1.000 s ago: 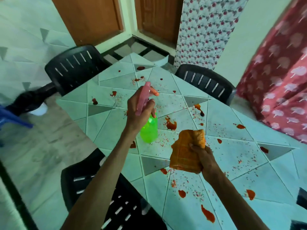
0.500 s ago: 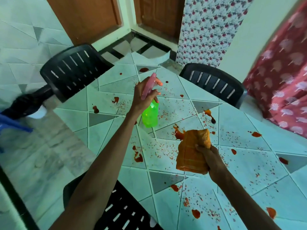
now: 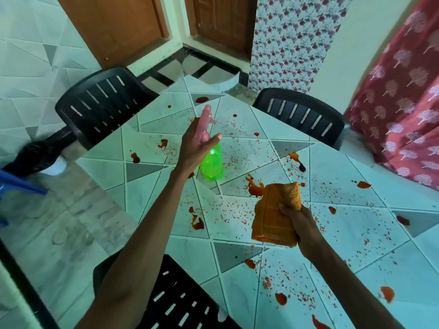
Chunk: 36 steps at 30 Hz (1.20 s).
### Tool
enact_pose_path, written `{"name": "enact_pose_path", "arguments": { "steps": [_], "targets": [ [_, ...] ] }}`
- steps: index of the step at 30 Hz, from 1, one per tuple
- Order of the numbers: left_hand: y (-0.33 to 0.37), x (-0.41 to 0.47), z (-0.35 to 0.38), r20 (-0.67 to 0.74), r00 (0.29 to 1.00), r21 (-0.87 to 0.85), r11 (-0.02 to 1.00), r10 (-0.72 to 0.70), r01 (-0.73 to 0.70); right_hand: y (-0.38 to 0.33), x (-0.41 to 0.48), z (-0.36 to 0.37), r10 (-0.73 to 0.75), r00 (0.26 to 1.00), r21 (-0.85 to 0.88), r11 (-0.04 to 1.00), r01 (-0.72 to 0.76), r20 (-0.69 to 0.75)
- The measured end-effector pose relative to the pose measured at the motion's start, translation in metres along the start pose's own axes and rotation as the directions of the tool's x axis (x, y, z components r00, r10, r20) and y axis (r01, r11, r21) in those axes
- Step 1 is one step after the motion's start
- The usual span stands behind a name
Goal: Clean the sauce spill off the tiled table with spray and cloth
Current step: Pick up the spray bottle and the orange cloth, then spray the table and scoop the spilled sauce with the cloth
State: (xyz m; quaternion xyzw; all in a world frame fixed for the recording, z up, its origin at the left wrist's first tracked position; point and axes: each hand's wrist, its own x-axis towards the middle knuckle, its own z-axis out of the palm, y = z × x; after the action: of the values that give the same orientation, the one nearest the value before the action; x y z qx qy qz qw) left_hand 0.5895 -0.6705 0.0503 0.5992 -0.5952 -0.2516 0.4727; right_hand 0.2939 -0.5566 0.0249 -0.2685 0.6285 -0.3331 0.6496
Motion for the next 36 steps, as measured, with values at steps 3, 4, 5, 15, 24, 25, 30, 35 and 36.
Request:
{"name": "enact_pose_path", "arguments": {
  "steps": [3,4,5,15,24,25,30,35,36],
  "targets": [
    [-0.001,-0.020,0.002,-0.004,1.000,0.056,0.998,-0.029,0.029,0.001,-0.011,-0.003,-0.018,1.000,0.009,1.000,0.018,0.013],
    [-0.004,-0.029,0.004,-0.039,0.997,0.049,0.996,-0.073,0.075,0.002,-0.014,-0.006,-0.026,1.000,0.013,1.000,0.026,0.014],
    [-0.008,-0.040,0.008,-0.080,0.987,0.046,0.989,-0.137,0.141,0.003,-0.021,-0.011,-0.035,0.999,0.018,0.999,0.034,0.012],
    [0.072,-0.194,0.109,0.146,0.934,-0.159,0.924,-0.326,0.348,0.040,-0.091,-0.121,-0.070,0.996,0.120,0.990,0.077,-0.060],
    [0.114,-0.258,0.257,0.471,0.869,0.054,0.989,-0.149,0.141,0.090,-0.144,-0.251,0.003,0.965,0.269,0.961,0.070,-0.262],
    [0.116,-0.261,0.274,0.504,0.853,0.069,0.991,-0.133,0.114,0.092,-0.145,-0.265,0.012,0.958,0.284,0.956,0.073,-0.287],
    [0.123,-0.249,0.339,0.584,0.810,0.130,0.991,-0.044,-0.039,0.095,-0.135,-0.315,0.048,0.925,0.334,0.939,0.087,-0.376],
    [0.115,-0.206,0.394,0.667,0.744,0.302,0.899,0.039,-0.318,0.075,-0.100,-0.342,-0.011,0.890,0.226,0.966,0.128,-0.456],
    [0.112,-0.197,0.403,0.702,0.710,0.329,0.856,0.059,-0.397,0.070,-0.090,-0.346,-0.034,0.874,0.172,0.976,0.133,-0.485]
  ]
}}
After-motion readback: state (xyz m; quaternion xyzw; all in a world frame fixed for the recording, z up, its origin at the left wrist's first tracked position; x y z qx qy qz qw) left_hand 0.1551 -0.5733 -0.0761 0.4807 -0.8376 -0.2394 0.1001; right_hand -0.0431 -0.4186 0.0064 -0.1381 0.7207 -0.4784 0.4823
